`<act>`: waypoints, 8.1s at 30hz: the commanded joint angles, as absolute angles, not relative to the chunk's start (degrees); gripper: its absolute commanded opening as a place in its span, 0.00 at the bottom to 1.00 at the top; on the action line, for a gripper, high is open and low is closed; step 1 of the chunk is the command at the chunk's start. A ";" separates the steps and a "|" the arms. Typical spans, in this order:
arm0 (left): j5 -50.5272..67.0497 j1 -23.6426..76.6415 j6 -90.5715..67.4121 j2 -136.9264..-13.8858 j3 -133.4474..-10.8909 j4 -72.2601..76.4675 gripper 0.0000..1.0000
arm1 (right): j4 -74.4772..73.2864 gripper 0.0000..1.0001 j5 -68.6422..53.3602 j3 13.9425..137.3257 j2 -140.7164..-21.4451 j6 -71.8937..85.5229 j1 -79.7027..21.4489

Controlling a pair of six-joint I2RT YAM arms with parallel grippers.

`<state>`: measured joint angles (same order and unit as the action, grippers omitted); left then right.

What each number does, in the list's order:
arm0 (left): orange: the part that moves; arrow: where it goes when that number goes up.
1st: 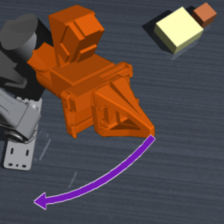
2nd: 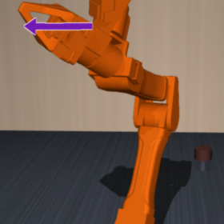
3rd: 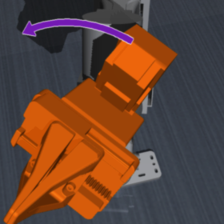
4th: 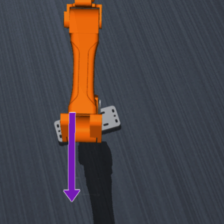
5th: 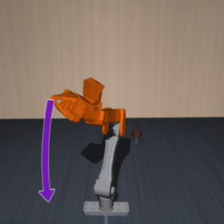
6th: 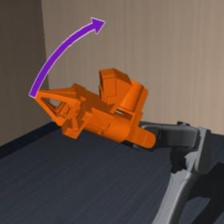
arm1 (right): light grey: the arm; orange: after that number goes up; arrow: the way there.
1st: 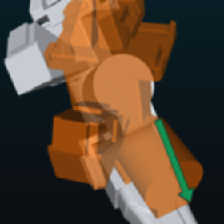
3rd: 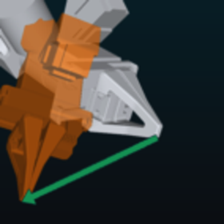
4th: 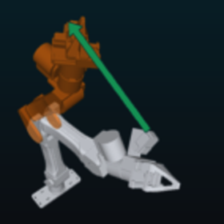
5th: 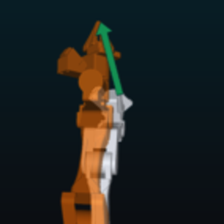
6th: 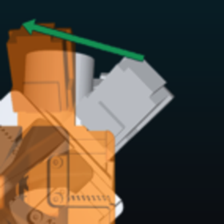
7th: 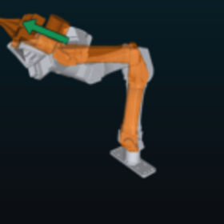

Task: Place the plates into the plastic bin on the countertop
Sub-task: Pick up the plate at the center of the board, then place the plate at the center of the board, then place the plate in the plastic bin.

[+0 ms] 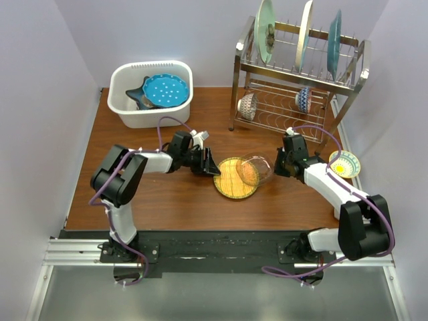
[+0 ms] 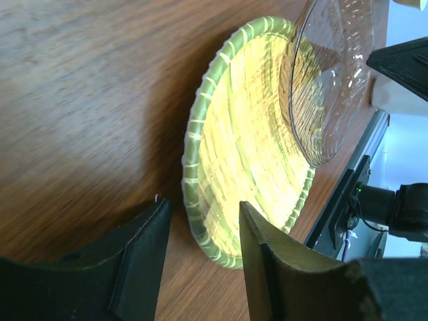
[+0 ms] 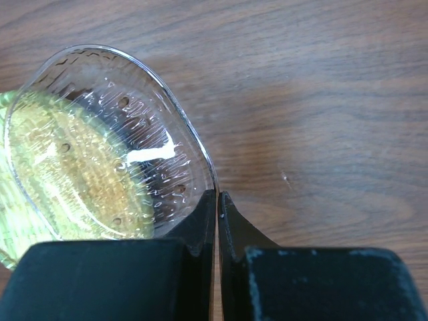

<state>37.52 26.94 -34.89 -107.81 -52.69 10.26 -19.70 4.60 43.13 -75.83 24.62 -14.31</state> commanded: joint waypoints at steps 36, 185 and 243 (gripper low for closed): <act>32.34 22.50 -29.62 -103.54 -54.93 1.06 0.00 | -16.88 0.00 4.48 41.05 -72.69 26.19 -13.01; 32.70 -12.04 -41.66 -123.66 -111.80 -8.88 0.00 | -15.82 0.99 -3.69 40.34 -74.00 22.94 -13.01; 29.26 -11.43 -40.17 -108.73 -97.33 -2.47 0.74 | -14.41 0.99 -5.89 38.85 -74.09 24.35 -13.01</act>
<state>27.40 -11.57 -39.92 -117.36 -103.55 -9.02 -15.79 -4.84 39.18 -75.20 23.99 -13.10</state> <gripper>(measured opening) 0.715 0.986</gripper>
